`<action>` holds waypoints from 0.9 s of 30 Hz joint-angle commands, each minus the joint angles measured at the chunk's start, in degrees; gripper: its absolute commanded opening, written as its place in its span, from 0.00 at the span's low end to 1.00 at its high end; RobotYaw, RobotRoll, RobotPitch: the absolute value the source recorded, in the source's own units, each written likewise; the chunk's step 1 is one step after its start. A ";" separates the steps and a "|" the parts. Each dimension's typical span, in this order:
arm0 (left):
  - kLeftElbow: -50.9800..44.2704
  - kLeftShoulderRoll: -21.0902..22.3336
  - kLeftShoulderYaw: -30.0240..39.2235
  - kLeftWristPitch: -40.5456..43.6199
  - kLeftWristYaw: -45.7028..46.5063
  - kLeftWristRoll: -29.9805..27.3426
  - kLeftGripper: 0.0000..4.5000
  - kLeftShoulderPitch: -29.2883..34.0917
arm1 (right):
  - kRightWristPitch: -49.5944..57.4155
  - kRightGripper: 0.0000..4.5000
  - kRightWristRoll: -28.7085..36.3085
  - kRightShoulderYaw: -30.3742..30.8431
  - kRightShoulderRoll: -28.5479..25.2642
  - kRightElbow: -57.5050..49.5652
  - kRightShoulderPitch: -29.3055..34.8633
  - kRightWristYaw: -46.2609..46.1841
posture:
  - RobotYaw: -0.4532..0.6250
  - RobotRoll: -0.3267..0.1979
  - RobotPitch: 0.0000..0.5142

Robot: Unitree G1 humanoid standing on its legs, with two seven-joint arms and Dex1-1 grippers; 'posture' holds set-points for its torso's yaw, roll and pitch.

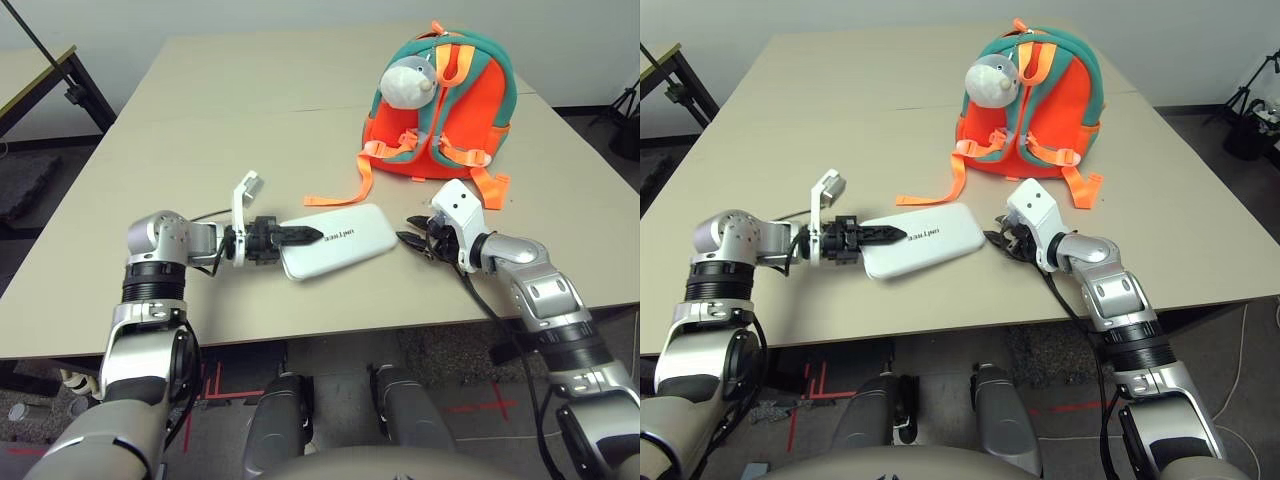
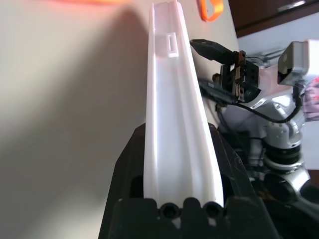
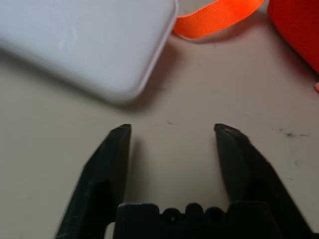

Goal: Put the pencil case into the backpack and zip it.

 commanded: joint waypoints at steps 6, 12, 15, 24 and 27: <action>-8.14 2.42 5.97 -0.88 0.71 -3.81 0.27 -5.01 | 0.88 1.00 2.20 -3.67 -3.27 4.42 -3.19 0.25 | 0.27 0.62 0.21; -7.51 1.08 11.51 -9.99 5.34 -2.35 0.27 -11.16 | 5.95 1.00 5.81 -8.34 -2.49 3.35 -5.14 -3.06 | 0.28 0.62 0.21; -6.84 0.81 13.43 -15.89 6.98 -1.98 0.27 -13.59 | 11.96 1.00 9.10 -11.05 -2.81 -0.73 -5.19 -4.42 | 0.28 0.62 0.22; -3.05 1.17 11.08 -31.33 9.56 2.97 0.27 -15.41 | 27.02 1.00 16.22 -21.27 -2.33 -9.33 -10.11 -14.20 | 0.26 0.62 0.23; -1.91 0.66 9.83 -34.48 9.76 4.36 0.27 -15.54 | 27.46 1.00 16.54 -22.69 -0.71 -9.05 -13.03 -18.29 | 0.26 0.62 0.23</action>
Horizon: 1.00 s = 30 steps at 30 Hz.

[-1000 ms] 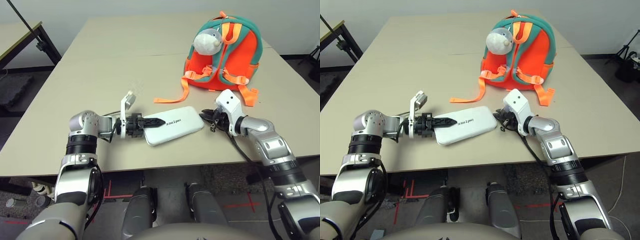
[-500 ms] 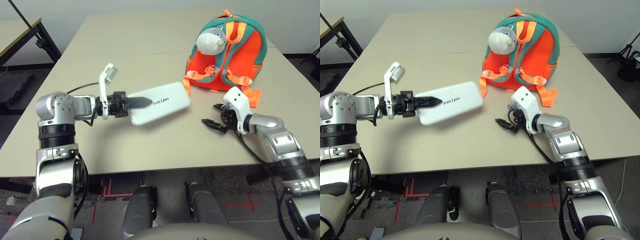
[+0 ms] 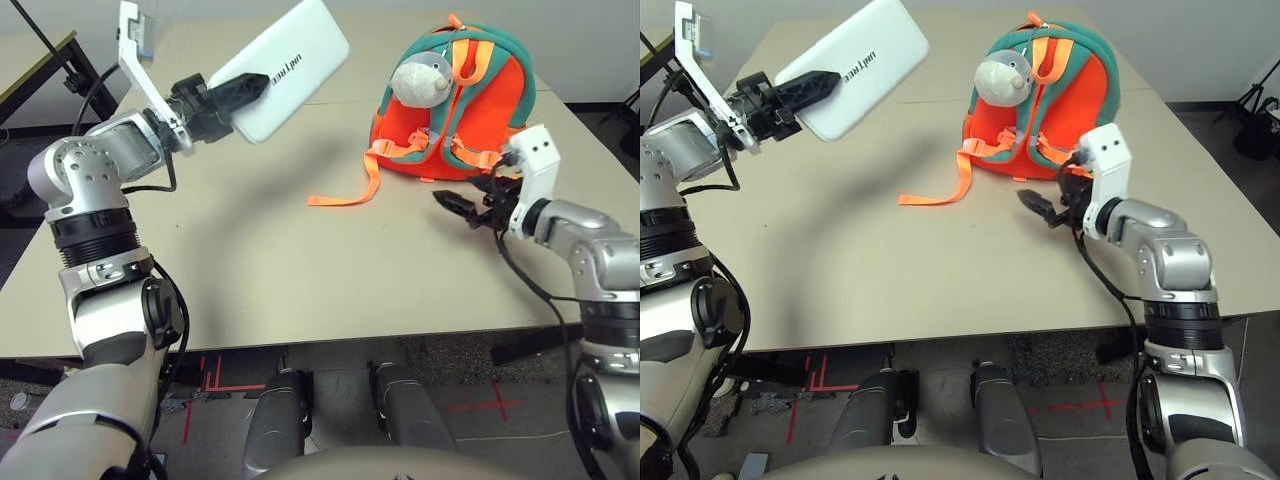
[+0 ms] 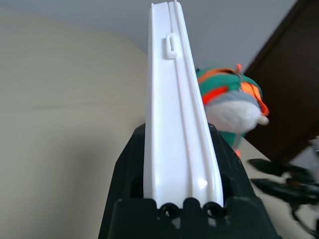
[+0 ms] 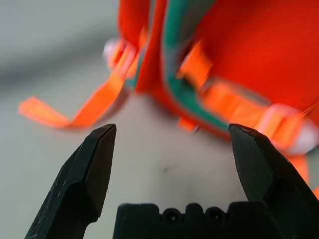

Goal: Put the pencil case into the backpack and zip it.

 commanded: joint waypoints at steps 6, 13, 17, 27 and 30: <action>1.23 -1.13 -2.72 -7.24 1.43 2.56 0.27 -1.01 | -0.71 1.00 0.23 -1.84 4.03 2.09 -4.05 -8.71 | 0.26 0.62 0.25; 0.30 -1.89 -3.39 -8.32 2.62 2.95 0.27 0.19 | -1.95 1.00 0.90 -1.94 5.62 4.59 -5.96 -11.10 | 0.27 0.62 0.27; -0.32 -2.10 -3.61 -8.43 2.91 2.80 0.27 0.78 | -3.80 1.00 0.12 -1.60 6.40 6.68 -7.24 -12.49 | 0.27 0.62 0.27; -1.65 -3.33 -4.21 -8.57 3.38 2.41 0.27 1.69 | -4.28 1.00 1.45 -0.92 8.75 9.36 -9.71 -13.78 | 0.27 0.62 0.29; -2.18 -3.68 -4.26 -8.44 3.51 2.39 0.27 2.22 | -3.35 1.00 2.19 -0.75 9.11 8.88 -9.93 -13.47 | 0.27 0.62 0.31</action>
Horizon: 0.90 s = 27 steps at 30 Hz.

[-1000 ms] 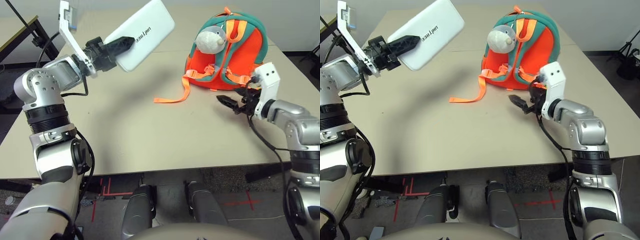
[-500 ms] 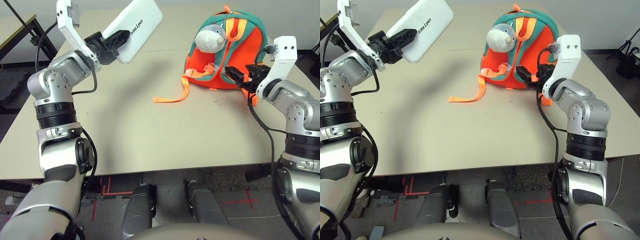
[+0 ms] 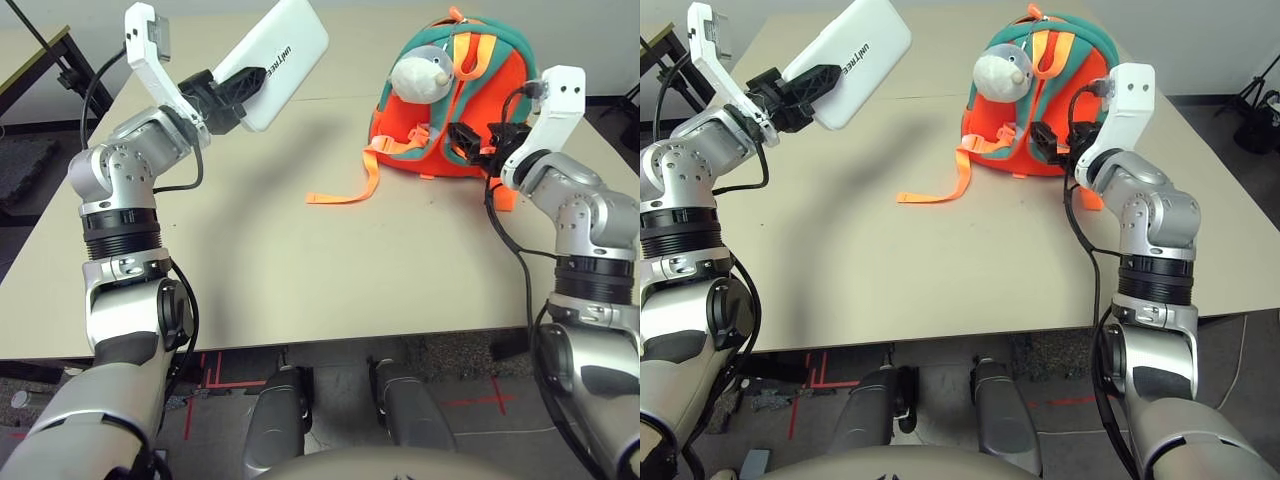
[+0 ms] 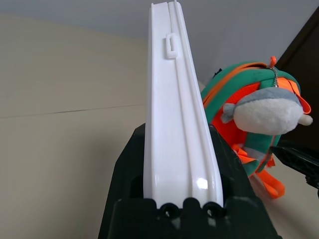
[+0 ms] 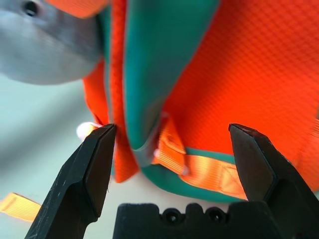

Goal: Put the pencil case into the backpack and zip it.

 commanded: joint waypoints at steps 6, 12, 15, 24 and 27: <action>-2.54 -0.80 -0.56 -0.85 0.21 -0.31 0.27 1.26 | 1.73 1.00 1.70 1.23 0.63 -0.05 -1.28 0.60 | 0.27 0.62 0.31; -2.64 -1.30 -0.95 -1.01 0.36 -0.16 0.27 1.26 | -2.84 1.00 -0.93 3.87 2.96 4.86 -4.15 -0.60 | 0.27 0.62 0.31; -2.67 -1.69 -1.21 -1.07 0.57 -0.19 0.27 1.05 | -6.28 1.00 -2.66 5.12 4.24 8.36 -5.64 -0.96 | 0.27 0.62 0.31; -4.13 -2.50 -1.96 -0.49 1.13 -0.52 0.27 1.04 | -21.01 1.00 -10.01 8.55 6.25 21.26 -9.02 -2.85 | 0.27 0.62 0.30; -4.35 -2.65 -2.01 -0.39 1.37 -0.67 0.27 1.07 | -21.95 0.79 -9.83 8.06 5.91 20.86 -8.73 -2.42 | 0.27 0.62 0.31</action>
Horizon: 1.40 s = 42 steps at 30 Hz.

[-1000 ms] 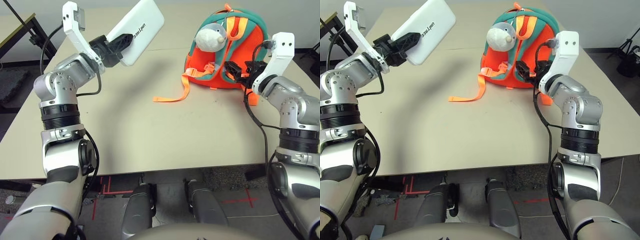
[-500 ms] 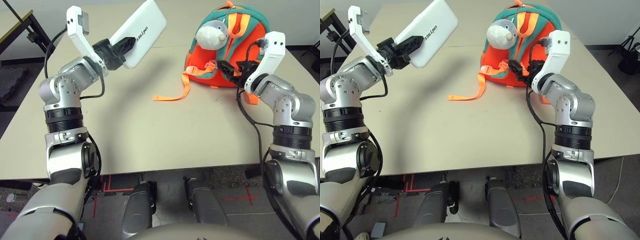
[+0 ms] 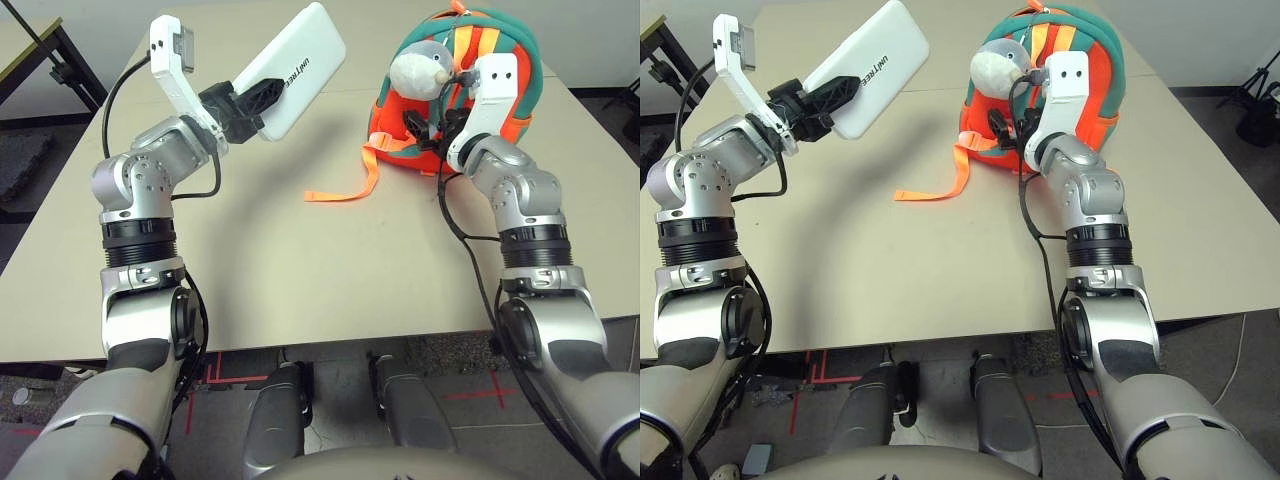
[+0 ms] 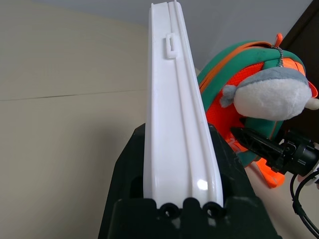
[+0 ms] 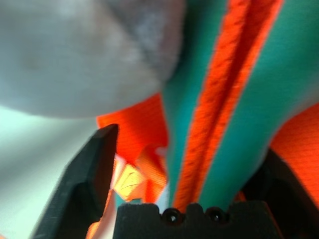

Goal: Put the pencil case into the backpack and zip it.

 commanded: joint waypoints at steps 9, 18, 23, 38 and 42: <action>-2.08 -0.70 -0.27 -0.64 0.25 -0.36 0.27 -0.39 | 8.98 0.10 3.44 -0.37 -4.59 -15.05 4.20 5.58 | 0.27 0.62 0.31; -0.43 -1.16 -0.76 -1.71 -0.32 0.26 0.27 -0.95 | 28.46 0.09 12.31 -3.18 -13.79 -36.61 7.92 10.39 | 0.24 0.62 0.29; 0.42 -1.29 -0.93 -2.39 -0.60 0.36 0.27 -1.15 | 38.51 0.09 17.50 -5.46 -17.17 -46.08 8.82 10.28 | 0.23 0.62 0.29; 3.00 -1.36 -2.16 -4.05 -2.53 0.40 0.27 -2.11 | 49.03 0.09 23.33 -8.62 -17.62 -57.09 16.52 7.98 | 0.21 0.62 0.26; 3.36 0.41 -2.31 -2.63 -5.67 -0.61 0.27 -3.16 | 44.91 0.09 21.69 -7.09 -18.09 -55.39 20.08 8.17 | 0.22 0.62 0.26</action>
